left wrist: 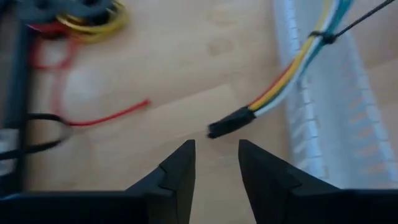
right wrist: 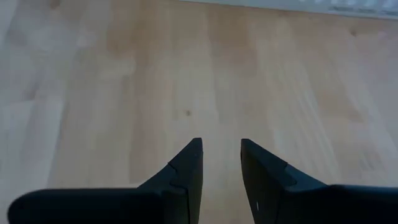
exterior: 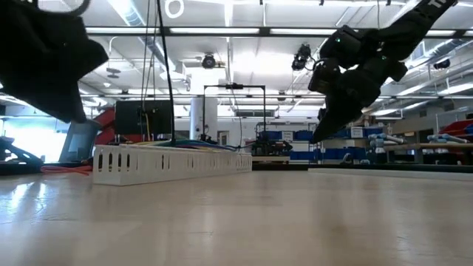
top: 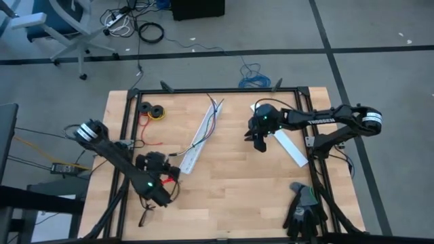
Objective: Ziptie cables
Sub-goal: Put the zip tied cable wires into the white cable duct
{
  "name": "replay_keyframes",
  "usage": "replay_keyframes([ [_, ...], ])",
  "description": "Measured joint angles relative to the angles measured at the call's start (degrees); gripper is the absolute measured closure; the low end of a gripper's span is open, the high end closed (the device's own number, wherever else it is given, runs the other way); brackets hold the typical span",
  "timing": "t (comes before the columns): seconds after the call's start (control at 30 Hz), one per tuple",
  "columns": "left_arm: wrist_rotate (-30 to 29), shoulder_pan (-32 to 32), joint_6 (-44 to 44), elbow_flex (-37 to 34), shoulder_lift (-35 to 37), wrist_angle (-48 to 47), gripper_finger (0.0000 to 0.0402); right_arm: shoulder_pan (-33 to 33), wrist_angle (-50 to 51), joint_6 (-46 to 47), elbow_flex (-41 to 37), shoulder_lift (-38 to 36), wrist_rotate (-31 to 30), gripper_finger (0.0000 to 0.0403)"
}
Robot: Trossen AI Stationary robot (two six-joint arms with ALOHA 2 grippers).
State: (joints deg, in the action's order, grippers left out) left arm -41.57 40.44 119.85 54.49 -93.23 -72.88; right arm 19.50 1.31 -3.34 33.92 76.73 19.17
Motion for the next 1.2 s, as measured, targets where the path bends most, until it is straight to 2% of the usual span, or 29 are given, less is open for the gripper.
replay_keyframes([
  [0.1,-1.3,0.2,-3.6,-6.2,7.6,7.2,0.0289,-0.9,-1.3,0.2,0.0,0.0,0.0,0.0307],
  [0.3,-1.2,-1.2,-10.7,-16.3,25.5,13.4,0.0320,-1.3,-3.4,0.3,0.0,0.0,-0.2,0.0307],
  [0.43,-1.2,-1.8,-17.9,-21.9,36.4,21.0,0.0326,-1.3,-3.9,0.4,0.0,0.0,-0.3,0.0307],
  [0.57,-1.2,-2.3,-27.8,-27.3,43.6,31.3,0.0326,-1.3,-4.7,0.8,0.0,0.0,-0.4,0.0307],
  [0.73,-1.4,-3.3,-35.6,-31.5,46.2,37.8,0.0326,-1.3,-4.8,2.0,0.0,0.0,-3.2,0.0307],
  [0.9,-1.5,-3.3,-35.7,-31.5,46.0,40.0,0.0326,-1.3,-4.8,4.7,0.0,0.0,-3.3,0.0307],
  [1.07,-5.3,-3.4,-35.8,-31.5,46.0,40.6,0.0325,-1.3,-5.3,6.4,0.0,0.0,-4.9,0.0307],
  [1.2,-3.1,-3.4,-37.7,-31.5,46.0,41.9,0.0309,-1.3,-5.5,6.3,0.0,0.0,-6.1,0.0307],
])
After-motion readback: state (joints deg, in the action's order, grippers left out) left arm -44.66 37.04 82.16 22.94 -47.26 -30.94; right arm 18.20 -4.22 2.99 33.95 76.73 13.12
